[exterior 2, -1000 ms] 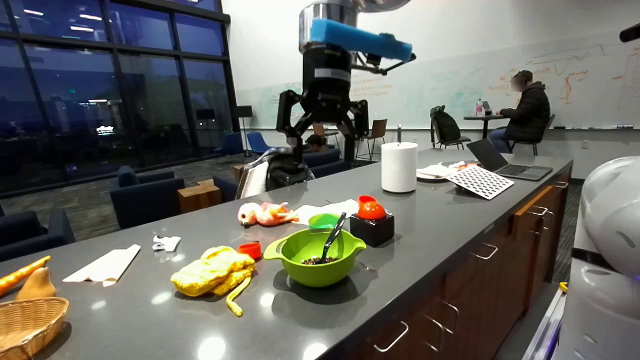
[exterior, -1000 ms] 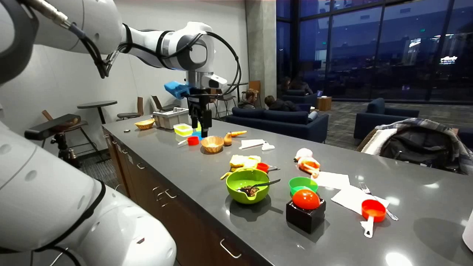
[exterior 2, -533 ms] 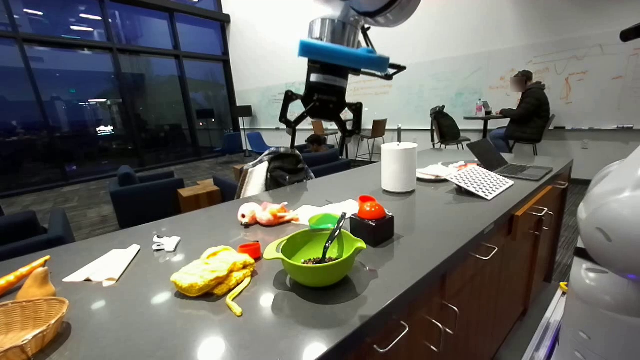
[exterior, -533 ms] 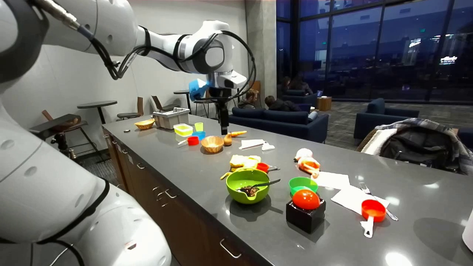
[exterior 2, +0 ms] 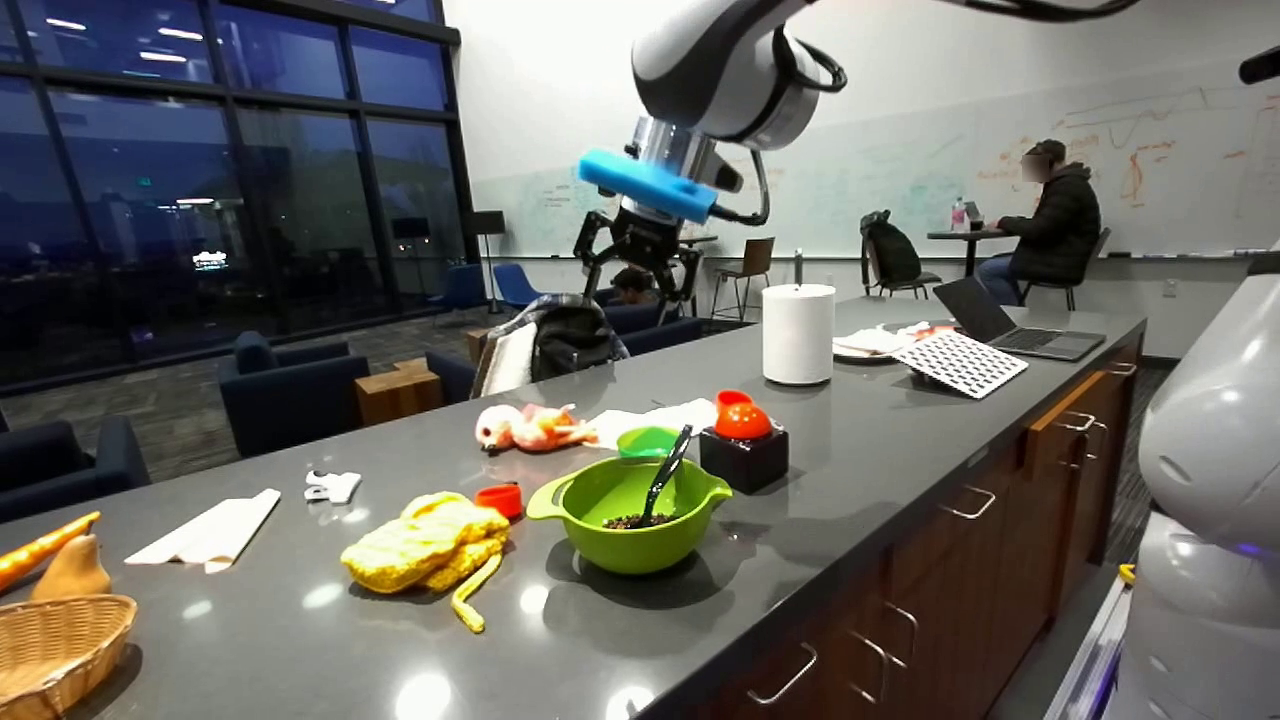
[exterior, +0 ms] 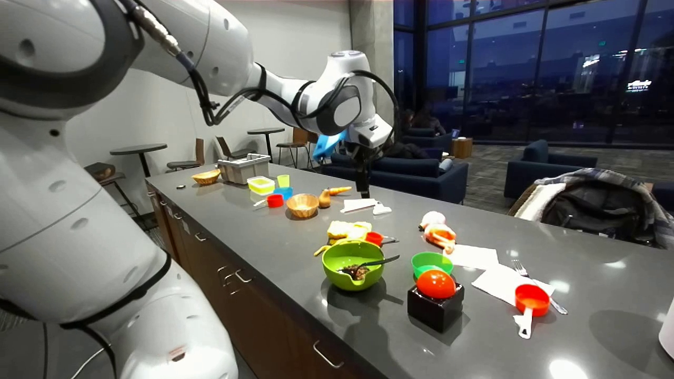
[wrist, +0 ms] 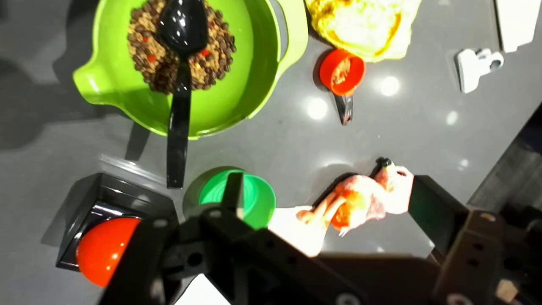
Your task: Use the black ladle to stir the contents in the light green bowl.
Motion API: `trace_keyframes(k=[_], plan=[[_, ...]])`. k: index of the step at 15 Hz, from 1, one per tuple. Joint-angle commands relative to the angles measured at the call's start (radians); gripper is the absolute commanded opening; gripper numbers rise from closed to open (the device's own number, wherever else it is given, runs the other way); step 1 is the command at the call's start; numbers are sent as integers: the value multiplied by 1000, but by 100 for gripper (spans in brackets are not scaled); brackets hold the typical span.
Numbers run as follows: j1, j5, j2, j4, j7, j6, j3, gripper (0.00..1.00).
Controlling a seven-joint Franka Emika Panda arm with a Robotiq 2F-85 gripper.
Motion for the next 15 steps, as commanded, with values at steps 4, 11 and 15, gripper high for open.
trace_keyframes(k=[4, 11, 15], plan=[[-81, -235, 161, -51, 300, 415, -22, 100], [-416, -844, 77, -104, 853, 466, 116, 100], [-419, -924, -75, -94, 975, 178, 168, 100]])
